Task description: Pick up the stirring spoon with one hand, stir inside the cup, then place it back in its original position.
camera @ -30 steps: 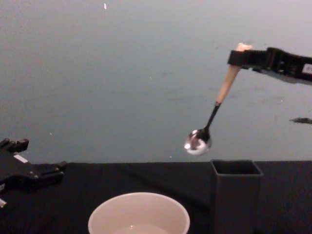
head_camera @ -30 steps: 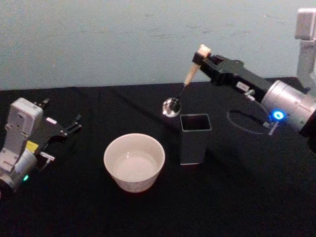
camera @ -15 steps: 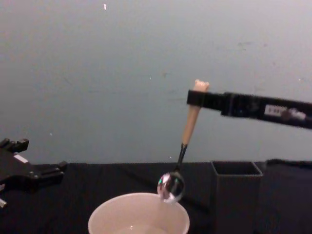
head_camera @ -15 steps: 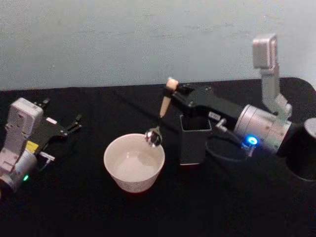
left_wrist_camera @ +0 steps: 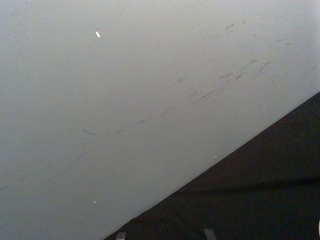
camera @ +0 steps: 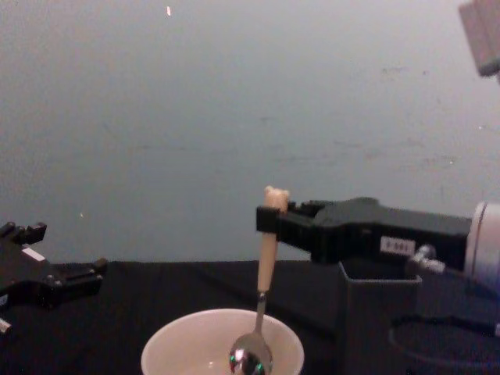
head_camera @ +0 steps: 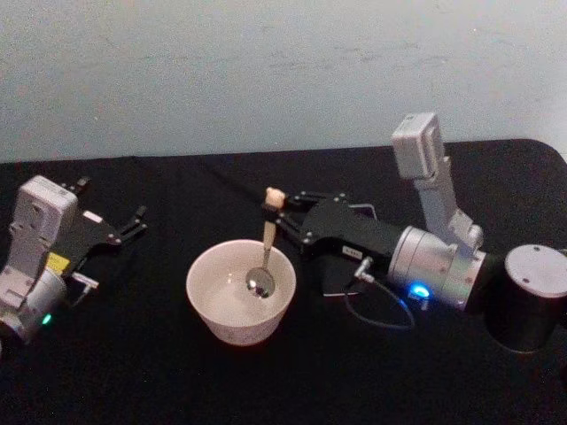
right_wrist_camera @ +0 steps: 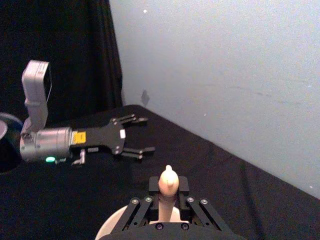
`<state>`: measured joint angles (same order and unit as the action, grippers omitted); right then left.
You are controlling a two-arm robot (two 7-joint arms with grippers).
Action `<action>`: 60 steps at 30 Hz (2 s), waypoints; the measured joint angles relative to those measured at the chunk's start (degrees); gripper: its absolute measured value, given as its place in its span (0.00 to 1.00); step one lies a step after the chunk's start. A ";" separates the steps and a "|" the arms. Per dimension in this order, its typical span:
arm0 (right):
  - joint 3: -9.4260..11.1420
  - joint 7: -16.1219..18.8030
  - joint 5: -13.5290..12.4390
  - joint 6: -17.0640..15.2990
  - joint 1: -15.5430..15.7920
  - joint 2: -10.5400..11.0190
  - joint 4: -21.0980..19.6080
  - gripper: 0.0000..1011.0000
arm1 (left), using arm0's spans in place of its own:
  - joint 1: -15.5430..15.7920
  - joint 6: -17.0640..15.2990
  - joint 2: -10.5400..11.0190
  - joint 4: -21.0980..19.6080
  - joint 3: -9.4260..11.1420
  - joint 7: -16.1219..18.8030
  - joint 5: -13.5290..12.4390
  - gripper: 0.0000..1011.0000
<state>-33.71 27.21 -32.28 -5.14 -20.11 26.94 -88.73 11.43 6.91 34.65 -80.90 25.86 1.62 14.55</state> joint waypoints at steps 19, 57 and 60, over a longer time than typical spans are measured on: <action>-2.84 1.60 5.42 -1.28 -0.82 -5.27 3.75 0.21 | 0.00 0.00 0.00 0.00 0.00 0.00 0.00 0.99; 3.62 0.48 6.55 -6.00 -2.45 -7.86 6.76 0.21 | 0.00 0.00 0.00 0.00 0.00 0.00 0.00 0.99; 3.83 1.73 5.17 -7.07 -1.32 -6.03 4.32 0.21 | 0.00 0.00 0.00 0.00 0.00 0.00 0.00 0.99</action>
<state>-29.88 28.94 -27.11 -12.21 -21.43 20.91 -84.42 11.43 6.91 34.65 -80.90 25.86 1.62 14.55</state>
